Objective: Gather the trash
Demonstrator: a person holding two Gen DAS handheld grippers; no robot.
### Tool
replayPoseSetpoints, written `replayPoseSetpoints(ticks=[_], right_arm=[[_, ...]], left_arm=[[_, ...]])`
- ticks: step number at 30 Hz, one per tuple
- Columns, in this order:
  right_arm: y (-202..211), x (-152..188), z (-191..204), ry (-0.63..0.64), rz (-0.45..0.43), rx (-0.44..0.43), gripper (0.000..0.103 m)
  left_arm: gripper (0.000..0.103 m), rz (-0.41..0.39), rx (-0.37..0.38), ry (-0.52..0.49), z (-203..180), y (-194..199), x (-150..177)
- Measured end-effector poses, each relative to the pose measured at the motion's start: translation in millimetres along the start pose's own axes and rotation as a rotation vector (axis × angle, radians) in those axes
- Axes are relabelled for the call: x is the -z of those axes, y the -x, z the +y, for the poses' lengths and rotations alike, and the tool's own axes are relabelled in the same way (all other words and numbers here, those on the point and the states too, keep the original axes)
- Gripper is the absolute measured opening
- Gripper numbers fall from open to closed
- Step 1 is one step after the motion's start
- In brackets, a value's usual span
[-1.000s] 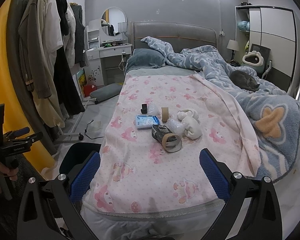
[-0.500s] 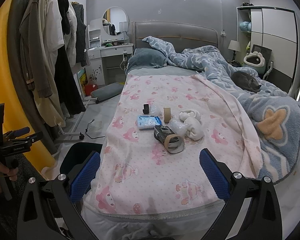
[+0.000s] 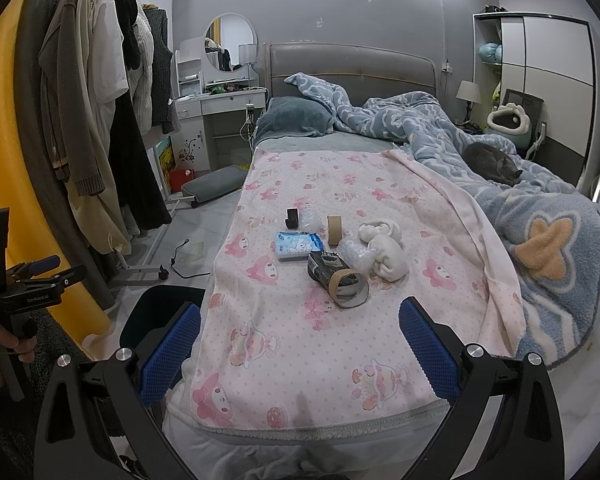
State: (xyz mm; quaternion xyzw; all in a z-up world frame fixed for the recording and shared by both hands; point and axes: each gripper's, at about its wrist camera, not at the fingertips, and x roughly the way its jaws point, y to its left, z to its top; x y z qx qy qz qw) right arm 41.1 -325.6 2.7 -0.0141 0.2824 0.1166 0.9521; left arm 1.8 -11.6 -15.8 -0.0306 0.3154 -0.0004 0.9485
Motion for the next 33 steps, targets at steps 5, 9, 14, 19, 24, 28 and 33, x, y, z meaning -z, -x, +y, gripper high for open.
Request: replayPoseSetpoints(ticks=[5,9,14,19,24,28,33], right_arm=[[-2.0,-2.8,4.4,0.0,0.006,0.008,0.1],[-6.5,-5.2,2.7,-0.006,0.03,0.011,0.1],[-15.2,-8.0,-5.3,-0.021,0.055,0.023,0.1],[-34.7,-0.9,-11.1,-0.033,0.066,0.0,0.1],[-60.0,9.7,-27.3,-0.043,0.099,0.009,0.093],[-75.0,14.8,-41.0,-0.057,0.11,-0.02,0.088],[-89.9,7.8,-43.4,-0.032,0.11,-0.043,0.087]], left_arm=[[0.1,0.003,0.001,0.002,0.1,-0.1,1.3],[0.1,0.007,0.005,-0.001,-1.2,1.3,3.8],[0.1,0.006,0.027,-0.032,-9.4,2.2,-0.7],[0.1,-0.004,0.078,-0.108,-28.4,-2.0,-10.1],[0.1,-0.001,0.13,-0.194,-50.9,-13.1,-16.0],[0.1,0.006,0.194,-0.223,-64.6,-22.1,-18.8],[0.099,0.017,0.28,-0.267,-84.2,-42.7,-26.7]])
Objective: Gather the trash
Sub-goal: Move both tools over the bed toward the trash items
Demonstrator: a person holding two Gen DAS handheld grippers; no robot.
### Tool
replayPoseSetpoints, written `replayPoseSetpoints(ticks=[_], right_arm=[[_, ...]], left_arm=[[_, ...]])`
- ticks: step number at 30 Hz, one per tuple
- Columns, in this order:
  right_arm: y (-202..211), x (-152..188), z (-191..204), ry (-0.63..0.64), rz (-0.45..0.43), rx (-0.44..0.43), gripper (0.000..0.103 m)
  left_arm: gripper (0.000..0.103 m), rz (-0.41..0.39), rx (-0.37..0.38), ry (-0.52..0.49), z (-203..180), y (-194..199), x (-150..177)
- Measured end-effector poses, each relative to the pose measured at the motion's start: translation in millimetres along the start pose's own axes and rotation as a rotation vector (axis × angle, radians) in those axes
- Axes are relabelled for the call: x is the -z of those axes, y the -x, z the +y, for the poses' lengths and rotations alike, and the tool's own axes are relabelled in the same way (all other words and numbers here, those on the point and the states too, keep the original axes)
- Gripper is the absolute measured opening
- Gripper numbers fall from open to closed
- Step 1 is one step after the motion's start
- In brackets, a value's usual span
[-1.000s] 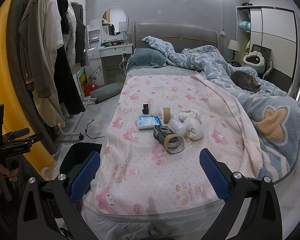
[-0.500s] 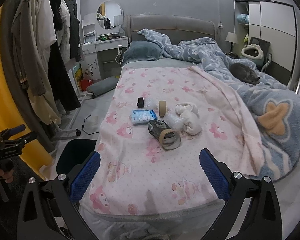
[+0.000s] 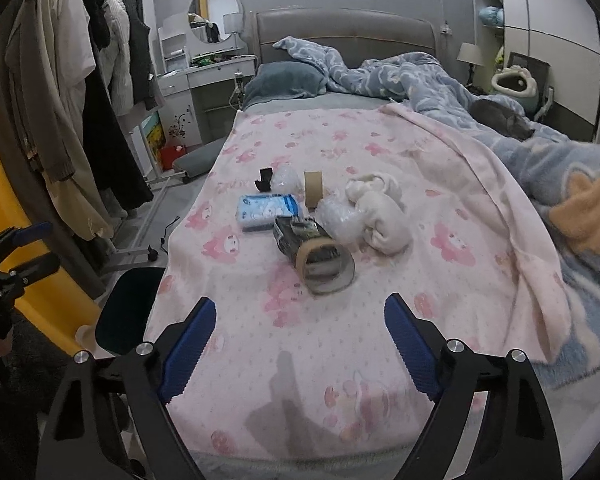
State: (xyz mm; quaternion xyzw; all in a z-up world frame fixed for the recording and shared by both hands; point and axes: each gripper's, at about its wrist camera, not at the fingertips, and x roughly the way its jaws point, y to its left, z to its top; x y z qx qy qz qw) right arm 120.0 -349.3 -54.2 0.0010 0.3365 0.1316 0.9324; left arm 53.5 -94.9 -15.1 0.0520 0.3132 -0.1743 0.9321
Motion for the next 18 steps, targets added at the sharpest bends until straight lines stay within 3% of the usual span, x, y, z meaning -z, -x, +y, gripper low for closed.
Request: replayPoseSetpoints(ticks=[4,14,18], right_arm=[[-23.7,-2.0,-11.0,-0.007,0.022,-0.018,0.075],[-55.3,-14.2,-18.8,0.014,0.044,-0.073,0.073],[-67.3,-16.4,-22.0,0.027,0.062,-0.087,0.073]], left_arm=[[0.099,0.014,0.03,-0.043,-5.1,-21.1,-4.4],[0.098,0.046,0.154,-0.065,-1.7,-59.5,-19.5],[0.096,0.054,0.239,-0.081,-4.0,-76.0,-28.6]])
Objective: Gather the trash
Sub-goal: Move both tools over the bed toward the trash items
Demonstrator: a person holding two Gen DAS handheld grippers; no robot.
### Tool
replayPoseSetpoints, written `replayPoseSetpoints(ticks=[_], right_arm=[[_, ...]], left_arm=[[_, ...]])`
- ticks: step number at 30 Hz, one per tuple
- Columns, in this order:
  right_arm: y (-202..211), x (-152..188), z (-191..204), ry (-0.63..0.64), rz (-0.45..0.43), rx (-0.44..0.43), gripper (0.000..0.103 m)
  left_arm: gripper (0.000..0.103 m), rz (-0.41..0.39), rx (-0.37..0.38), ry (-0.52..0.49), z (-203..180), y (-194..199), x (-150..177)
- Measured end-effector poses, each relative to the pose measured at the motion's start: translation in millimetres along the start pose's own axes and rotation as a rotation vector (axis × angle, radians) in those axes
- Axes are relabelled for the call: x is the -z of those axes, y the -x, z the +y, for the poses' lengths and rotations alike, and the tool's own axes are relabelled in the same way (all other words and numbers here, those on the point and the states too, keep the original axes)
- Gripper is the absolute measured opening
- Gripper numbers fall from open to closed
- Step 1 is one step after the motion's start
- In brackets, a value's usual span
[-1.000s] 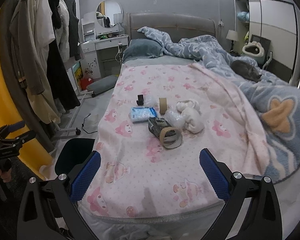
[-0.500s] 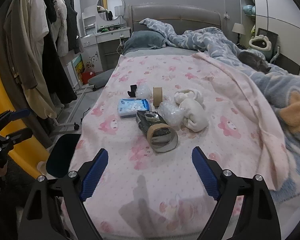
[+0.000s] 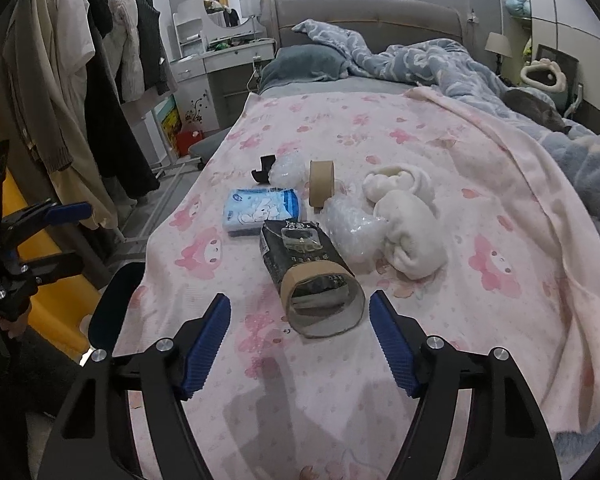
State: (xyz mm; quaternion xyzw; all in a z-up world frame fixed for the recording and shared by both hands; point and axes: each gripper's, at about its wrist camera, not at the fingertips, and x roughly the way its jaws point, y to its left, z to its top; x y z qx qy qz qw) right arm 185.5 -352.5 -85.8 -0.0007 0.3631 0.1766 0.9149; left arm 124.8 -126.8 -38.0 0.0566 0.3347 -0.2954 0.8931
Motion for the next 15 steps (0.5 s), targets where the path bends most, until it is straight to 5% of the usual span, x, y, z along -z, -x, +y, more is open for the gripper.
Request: replayPoseSetpoints(ticks=[5,15], right_arm=[[-14.3,-0.1,-6.4,0.006,0.025,-0.005,0.073],[-32.5,-0.6,-19.7,0.003,0.049,-0.048,0.073]], left_arm=[[0.096,0.003,0.077,-0.001,-2.2,-16.7,-11.3],[0.096,0.017,0.115,-0.052,-17.0,-41.1,-24.6]])
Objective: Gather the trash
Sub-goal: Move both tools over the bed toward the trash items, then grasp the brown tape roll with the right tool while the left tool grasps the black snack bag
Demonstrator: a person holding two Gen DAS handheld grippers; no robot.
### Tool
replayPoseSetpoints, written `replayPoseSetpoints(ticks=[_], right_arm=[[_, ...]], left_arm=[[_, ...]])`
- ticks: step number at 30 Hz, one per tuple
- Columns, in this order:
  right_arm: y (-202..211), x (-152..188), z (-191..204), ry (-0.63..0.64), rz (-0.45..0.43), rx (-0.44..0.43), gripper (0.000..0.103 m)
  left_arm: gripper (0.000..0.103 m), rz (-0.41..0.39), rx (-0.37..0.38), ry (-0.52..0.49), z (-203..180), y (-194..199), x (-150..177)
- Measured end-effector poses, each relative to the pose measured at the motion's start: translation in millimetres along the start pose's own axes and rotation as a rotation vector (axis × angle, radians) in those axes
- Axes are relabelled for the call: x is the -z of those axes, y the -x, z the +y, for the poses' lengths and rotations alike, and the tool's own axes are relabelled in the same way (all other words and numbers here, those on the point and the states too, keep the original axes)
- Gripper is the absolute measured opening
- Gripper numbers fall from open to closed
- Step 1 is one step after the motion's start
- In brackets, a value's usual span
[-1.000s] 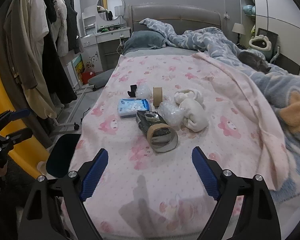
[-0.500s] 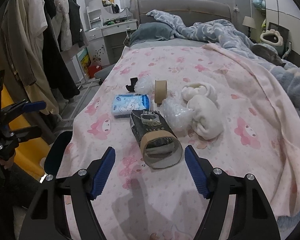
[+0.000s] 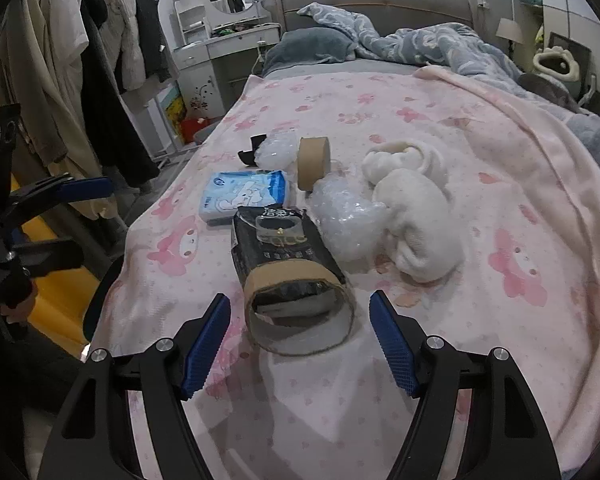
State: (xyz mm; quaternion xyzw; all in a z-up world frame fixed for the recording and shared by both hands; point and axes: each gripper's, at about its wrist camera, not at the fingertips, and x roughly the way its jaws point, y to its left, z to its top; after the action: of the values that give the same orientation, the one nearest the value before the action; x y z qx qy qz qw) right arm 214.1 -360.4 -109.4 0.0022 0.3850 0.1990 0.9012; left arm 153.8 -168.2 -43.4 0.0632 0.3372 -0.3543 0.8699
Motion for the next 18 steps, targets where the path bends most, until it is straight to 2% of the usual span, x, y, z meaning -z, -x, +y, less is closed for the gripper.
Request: replayPoseSetpoints(ticks=[2,5,11,18], right_arm=[[-2.9,0.1,-0.1,0.005,0.008,-0.008,0.063],[-3.0,0.7,-2.6,-0.005,0.011,-0.03,0.054],[9.3,3.7,-8.3,-0.019,-0.012,-0.045,0.051],[34.2,5.1,-24.1,-0.079,-0.085,-0.042,0.05]], left_arm=[[0.096,0.006,0.012,0.005,-0.3,-4.7,0.1],[0.096,0.016,0.014,-0.008,-4.0,-12.7,-0.5],[0.096,0.011,0.006,-0.012,-9.5,-23.4,-3.7],[0.096,-0.008,0.011,-0.045,-28.0,-34.9,-9.2]])
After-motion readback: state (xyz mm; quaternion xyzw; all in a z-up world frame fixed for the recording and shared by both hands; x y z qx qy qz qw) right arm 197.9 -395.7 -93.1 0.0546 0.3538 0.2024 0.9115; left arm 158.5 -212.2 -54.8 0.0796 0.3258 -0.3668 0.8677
